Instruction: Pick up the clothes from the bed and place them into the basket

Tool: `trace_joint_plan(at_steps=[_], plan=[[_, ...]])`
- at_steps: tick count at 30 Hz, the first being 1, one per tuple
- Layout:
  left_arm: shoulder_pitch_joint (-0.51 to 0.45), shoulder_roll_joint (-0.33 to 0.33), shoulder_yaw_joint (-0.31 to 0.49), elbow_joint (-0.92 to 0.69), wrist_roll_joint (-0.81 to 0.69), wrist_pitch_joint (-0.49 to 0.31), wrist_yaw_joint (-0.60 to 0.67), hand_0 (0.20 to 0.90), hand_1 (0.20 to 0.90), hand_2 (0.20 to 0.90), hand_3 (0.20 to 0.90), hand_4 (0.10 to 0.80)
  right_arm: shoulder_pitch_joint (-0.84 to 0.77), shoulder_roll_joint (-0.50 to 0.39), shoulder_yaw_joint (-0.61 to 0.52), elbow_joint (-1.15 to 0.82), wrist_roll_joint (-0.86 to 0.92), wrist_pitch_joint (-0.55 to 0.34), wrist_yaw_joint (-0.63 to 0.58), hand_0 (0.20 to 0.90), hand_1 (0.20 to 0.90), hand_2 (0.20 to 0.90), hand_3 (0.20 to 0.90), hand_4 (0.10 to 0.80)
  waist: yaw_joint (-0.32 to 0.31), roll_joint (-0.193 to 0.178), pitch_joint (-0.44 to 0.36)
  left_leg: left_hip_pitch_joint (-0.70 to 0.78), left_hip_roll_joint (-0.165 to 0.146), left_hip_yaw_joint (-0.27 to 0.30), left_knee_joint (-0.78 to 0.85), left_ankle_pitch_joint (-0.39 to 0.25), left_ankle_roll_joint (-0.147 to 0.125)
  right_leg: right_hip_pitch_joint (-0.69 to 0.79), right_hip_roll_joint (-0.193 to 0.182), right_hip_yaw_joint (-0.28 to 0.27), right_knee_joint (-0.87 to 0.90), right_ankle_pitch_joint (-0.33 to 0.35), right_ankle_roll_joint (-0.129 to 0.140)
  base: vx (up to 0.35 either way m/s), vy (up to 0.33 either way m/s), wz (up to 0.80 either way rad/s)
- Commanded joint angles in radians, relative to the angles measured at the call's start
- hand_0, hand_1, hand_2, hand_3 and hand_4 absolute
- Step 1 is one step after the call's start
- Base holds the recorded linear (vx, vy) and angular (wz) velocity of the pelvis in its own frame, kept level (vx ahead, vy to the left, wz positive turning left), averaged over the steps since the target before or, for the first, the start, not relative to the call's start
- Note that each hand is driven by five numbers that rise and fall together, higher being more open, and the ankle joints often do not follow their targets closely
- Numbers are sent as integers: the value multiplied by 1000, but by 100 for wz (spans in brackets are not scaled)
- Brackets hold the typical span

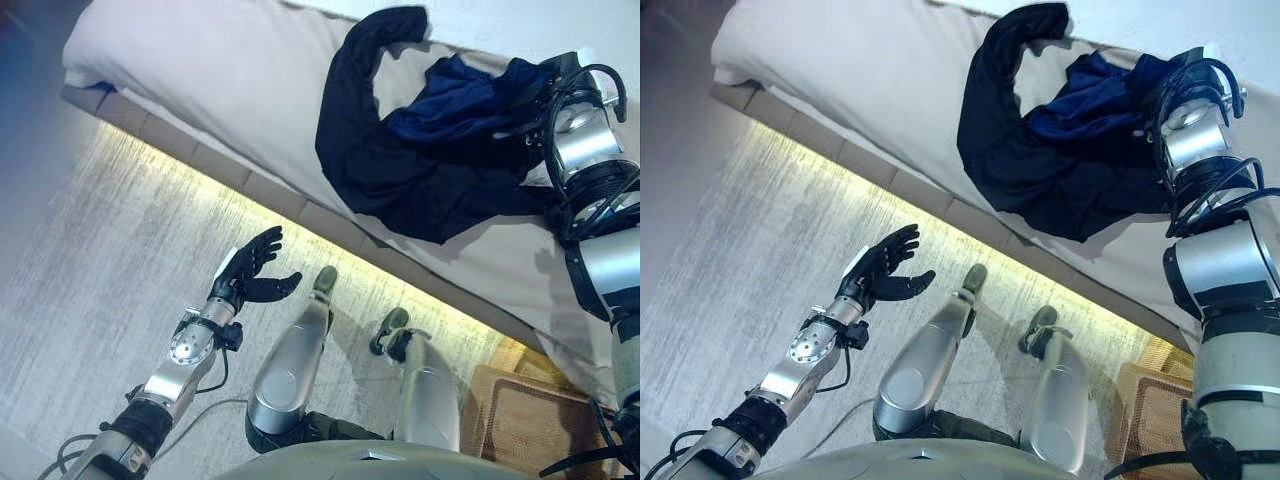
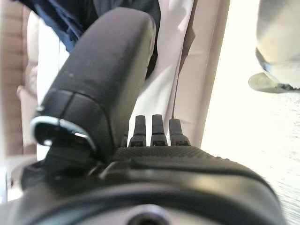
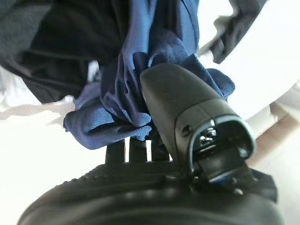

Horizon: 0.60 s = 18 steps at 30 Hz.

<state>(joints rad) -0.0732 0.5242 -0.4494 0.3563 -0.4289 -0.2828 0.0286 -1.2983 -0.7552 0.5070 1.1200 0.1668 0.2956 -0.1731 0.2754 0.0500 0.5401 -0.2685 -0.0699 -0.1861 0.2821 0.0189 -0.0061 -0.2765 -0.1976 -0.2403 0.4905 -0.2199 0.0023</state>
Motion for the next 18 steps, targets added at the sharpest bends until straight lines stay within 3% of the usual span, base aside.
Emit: trace_joint_plan(at_steps=[1,8,18], plan=[[-2,-4,-32,-5,44,-29,38,900,900,900,900,800,-99,-181,71,-49,19,-118,-42,300,300,300,200,100,-54,-65,-243,68,33,65,-10,-78,-9,160,67,38,-209,116,-3,118,14,-23],[5,-17,-71,72,67,14,77,900,900,900,900,800,-135,-271,76,-66,62,-154,-11,300,300,300,200,100,-122,-96,-365,213,60,106,-181,-40,-14,263,103,96,-364,179,24,75,8,-11],[-12,-11,-80,192,160,34,86,900,900,900,900,800,-219,-380,157,-130,70,-167,-1,300,300,300,200,100,-198,-117,-443,295,71,143,-264,-35,-14,301,128,175,-422,208,39,1,0,-17]])
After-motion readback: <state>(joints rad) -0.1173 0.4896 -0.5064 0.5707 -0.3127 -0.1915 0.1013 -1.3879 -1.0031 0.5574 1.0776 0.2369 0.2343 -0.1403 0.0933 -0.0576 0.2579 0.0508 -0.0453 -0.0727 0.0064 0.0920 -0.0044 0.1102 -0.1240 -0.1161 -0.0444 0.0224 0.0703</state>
